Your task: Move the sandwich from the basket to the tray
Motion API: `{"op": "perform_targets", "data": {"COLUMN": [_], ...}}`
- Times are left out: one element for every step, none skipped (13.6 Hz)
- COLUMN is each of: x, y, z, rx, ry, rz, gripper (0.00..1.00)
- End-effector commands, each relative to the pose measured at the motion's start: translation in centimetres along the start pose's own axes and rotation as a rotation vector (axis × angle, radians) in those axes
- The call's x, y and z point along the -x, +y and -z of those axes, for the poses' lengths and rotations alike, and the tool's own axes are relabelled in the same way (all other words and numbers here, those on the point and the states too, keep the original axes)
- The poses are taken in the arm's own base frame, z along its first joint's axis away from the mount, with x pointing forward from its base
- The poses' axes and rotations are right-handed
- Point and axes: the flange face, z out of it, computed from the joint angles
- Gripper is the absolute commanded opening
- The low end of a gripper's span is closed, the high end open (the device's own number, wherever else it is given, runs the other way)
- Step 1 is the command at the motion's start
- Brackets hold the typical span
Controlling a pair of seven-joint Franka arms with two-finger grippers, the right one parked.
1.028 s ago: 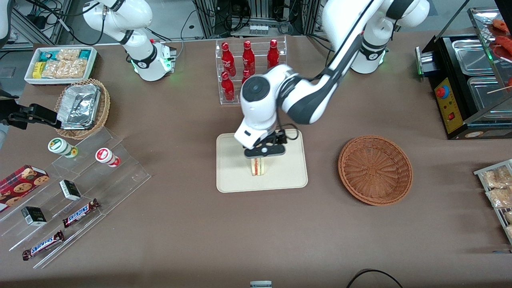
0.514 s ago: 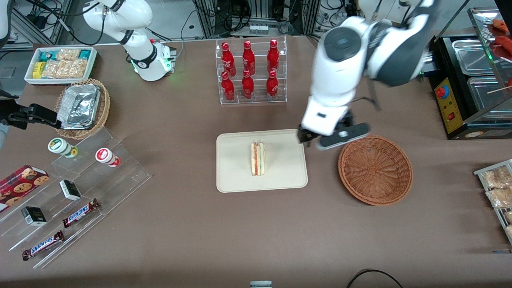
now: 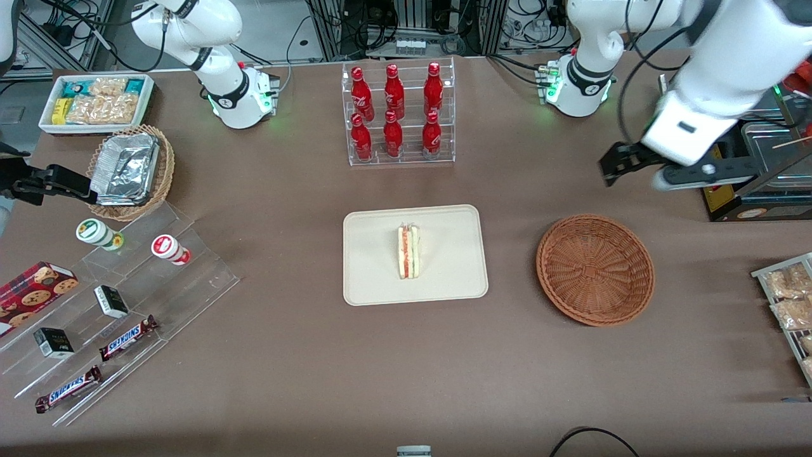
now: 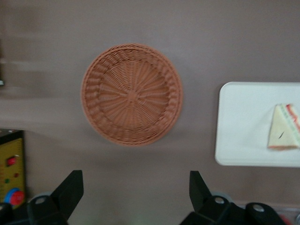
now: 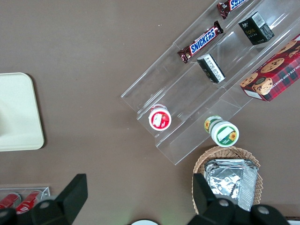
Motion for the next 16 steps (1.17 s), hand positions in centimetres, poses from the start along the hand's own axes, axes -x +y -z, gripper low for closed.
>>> {"op": "perform_targets", "data": {"x": [0.2,-0.5,-0.9,-1.1,-1.5,-1.7,-2.2,-2.6,-3.4,-4.0,-4.2,-4.1,-4.2,-4.4,-4.8,-5.0], "y": [-4.0,-5.8,-6.4,-7.0,-7.9,-7.8,-7.6,-7.2,-6.3,-5.7,-5.1,-4.9,-4.9,-4.7,-4.4,-4.5], "z": [0.2,0.9,1.2,1.4,1.7,1.7,1.2,1.4,1.7,2.0,2.1,2.2,2.6,2.9,2.9,3.1], "rx": [0.013,0.022,0.024,0.028,0.043,0.048,0.038,0.037,0.037,0.036,0.033,0.036,0.037,0.039,0.038,0.036], "ry": [-0.021,-0.009,-0.027,-0.043,-0.042,-0.035,-0.036,-0.027,-0.022,-0.017,-0.013,-0.011,-0.002,0.009,0.009,0.012], "rz": [-0.081,-0.105,-0.132,-0.125,-0.113,-0.133,-0.139,-0.142,-0.151,-0.163,-0.174,-0.177,-0.177,-0.180,-0.186,-0.188], "gripper": [1.00,1.00,1.00,1.00,1.00,1.00,1.00,1.00,1.00,1.00,1.00,1.00,1.00,1.00,1.00,1.00]}}
